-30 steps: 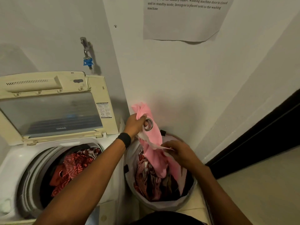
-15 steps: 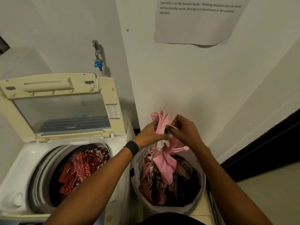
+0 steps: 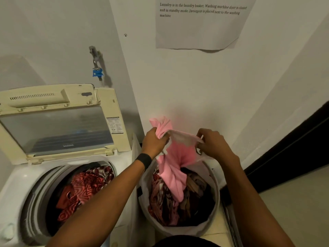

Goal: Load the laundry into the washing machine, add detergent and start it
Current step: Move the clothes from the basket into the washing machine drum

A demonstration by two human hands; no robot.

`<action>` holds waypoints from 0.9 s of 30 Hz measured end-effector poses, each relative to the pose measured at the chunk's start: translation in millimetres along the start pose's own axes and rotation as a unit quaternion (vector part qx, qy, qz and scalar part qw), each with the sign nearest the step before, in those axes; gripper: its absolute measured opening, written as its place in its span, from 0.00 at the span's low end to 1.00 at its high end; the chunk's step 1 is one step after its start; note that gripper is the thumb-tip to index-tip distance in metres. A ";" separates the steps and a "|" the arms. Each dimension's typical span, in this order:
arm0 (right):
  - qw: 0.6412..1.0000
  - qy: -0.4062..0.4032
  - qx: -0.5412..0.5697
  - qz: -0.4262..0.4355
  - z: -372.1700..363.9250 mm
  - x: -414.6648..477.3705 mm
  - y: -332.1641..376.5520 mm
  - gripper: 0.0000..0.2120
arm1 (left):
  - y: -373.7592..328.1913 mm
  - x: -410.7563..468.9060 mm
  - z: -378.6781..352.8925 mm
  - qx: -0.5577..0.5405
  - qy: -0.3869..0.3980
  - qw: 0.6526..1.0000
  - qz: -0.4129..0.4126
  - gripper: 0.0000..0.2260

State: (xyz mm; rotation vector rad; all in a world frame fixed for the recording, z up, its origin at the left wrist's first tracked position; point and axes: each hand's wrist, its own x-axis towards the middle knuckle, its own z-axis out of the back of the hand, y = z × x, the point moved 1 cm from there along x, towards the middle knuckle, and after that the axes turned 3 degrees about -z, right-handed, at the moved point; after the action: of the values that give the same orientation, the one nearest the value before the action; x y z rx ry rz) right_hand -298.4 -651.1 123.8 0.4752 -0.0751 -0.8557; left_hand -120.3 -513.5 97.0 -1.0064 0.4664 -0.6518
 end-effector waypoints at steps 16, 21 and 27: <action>0.903 -0.035 0.428 -0.018 -51.2 -3.5 47.9 0.12 | -5.9 -27.6 -2.3 -0.118 0.211 0.970 0.003 0.39; 0.866 0.011 0.498 -0.041 -40.5 -6.2 38.2 0.10 | -11.5 -31.4 -12.1 -0.012 0.201 0.979 -0.046 0.36; 0.883 0.015 0.468 0.028 -35.4 -12.6 26.5 0.10 | -16.7 -27.9 -21.6 0.017 0.025 0.997 -0.074 0.12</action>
State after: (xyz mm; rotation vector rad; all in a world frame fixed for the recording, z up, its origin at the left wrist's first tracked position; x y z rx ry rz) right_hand -279.1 -613.8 105.2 1.3893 -0.4875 -0.7129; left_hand -158.8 -513.8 103.4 -1.0012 0.4254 -0.8156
